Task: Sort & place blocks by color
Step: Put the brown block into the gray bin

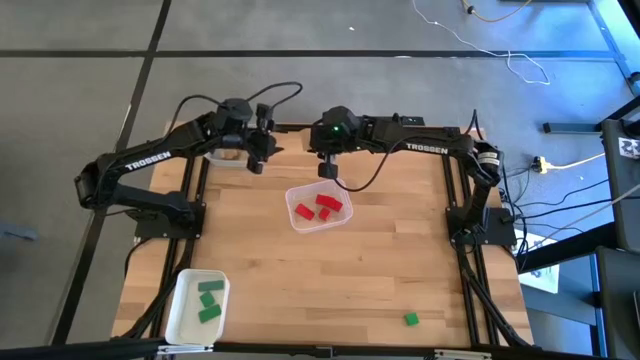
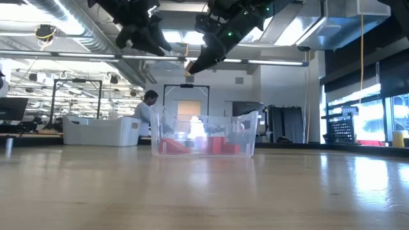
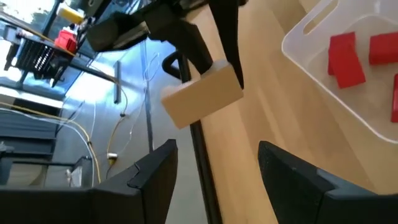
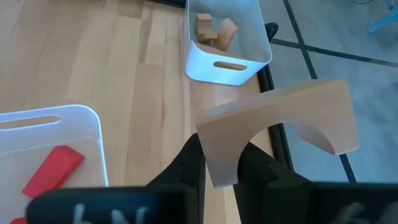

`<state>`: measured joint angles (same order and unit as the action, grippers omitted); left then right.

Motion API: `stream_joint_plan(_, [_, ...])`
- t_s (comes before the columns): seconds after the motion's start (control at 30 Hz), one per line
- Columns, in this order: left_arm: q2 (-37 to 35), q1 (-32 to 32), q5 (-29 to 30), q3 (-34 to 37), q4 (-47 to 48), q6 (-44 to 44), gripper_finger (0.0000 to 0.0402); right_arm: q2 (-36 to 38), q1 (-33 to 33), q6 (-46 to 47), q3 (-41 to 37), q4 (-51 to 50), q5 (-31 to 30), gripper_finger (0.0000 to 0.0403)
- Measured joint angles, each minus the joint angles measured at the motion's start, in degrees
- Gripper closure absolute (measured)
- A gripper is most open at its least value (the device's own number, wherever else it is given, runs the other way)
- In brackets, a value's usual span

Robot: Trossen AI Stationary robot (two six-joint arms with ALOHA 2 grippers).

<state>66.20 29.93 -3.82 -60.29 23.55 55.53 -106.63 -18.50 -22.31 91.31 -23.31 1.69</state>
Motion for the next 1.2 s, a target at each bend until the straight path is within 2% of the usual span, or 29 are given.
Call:
stream_joint_plan(0.37, [1.8,-1.6,-1.7,-0.1,-2.0,-3.5,0.0187,0.0,0.1,-0.6,0.0,0.8,0.8,0.0353])
stream_joint_plan(0.5, [3.2,-2.0,-1.8,0.0,-6.0,4.1,0.0187,0.0,0.1,-0.7,0.0,1.4,5.8,0.0353])
stream_joint_plan(0.67, [5.1,-2.5,-1.5,0.0,-7.9,13.8,0.0188,0.0,0.1,-0.5,0.0,1.4,9.0,0.0353])
stream_joint_plan(0.87, [6.4,-5.0,-1.1,0.0,-7.9,16.2,0.0191,0.0,0.1,-0.5,0.0,1.4,9.1,0.0353])
stream_joint_plan(0.97, [7.1,-6.3,-1.1,0.0,-7.6,20.4,0.0191,0.0,0.1,-0.5,0.0,1.4,10.8,0.0353])
stream_joint_plan(1.03, [7.9,-7.1,0.8,0.0,-7.8,23.9,0.0191,0.0,0.1,-0.5,0.0,1.4,12.6,0.0353])
stream_joint_plan(1.2, [10.0,-9.3,11.9,0.0,-9.9,31.1,0.0192,0.0,0.1,-0.4,0.0,1.4,13.4,0.0353])
